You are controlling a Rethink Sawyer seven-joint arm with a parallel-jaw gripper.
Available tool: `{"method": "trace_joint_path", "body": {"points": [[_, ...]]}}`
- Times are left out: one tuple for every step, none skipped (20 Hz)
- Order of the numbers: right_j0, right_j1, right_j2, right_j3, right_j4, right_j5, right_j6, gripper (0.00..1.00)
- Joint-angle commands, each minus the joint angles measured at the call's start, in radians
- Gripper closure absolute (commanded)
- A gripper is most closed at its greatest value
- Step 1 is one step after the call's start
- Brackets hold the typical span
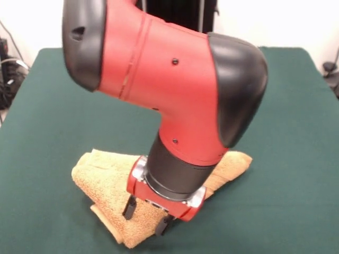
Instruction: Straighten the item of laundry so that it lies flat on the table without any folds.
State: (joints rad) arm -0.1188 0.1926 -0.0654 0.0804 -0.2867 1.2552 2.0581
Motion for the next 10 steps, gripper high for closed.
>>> {"method": "trace_joint_path", "body": {"points": [[-0.037, 0.048, 0.049, 0.142, 0.027, 0.129, 0.253, 0.00], [-0.038, 0.054, 0.047, 0.140, 0.028, 0.112, 0.283, 0.00], [-0.038, 0.063, 0.043, 0.130, 0.027, 0.114, 0.289, 0.00], [-0.039, 0.072, 0.038, 0.114, 0.025, 0.135, 0.274, 0.00], [-0.037, 0.079, 0.030, 0.103, 0.019, 0.138, 0.273, 0.00], [-0.036, 0.084, 0.025, 0.101, 0.015, 0.127, 0.278, 0.00], [-0.037, 0.086, 0.023, 0.099, 0.014, 0.123, 0.270, 0.00], [-0.035, 0.086, 0.024, 0.100, 0.015, 0.120, 0.267, 0.00], [-0.035, 0.089, 0.023, 0.095, 0.013, 0.119, 0.253, 0.00], [-0.034, 0.092, 0.024, 0.087, 0.013, 0.130, 0.228, 0.00]]}}
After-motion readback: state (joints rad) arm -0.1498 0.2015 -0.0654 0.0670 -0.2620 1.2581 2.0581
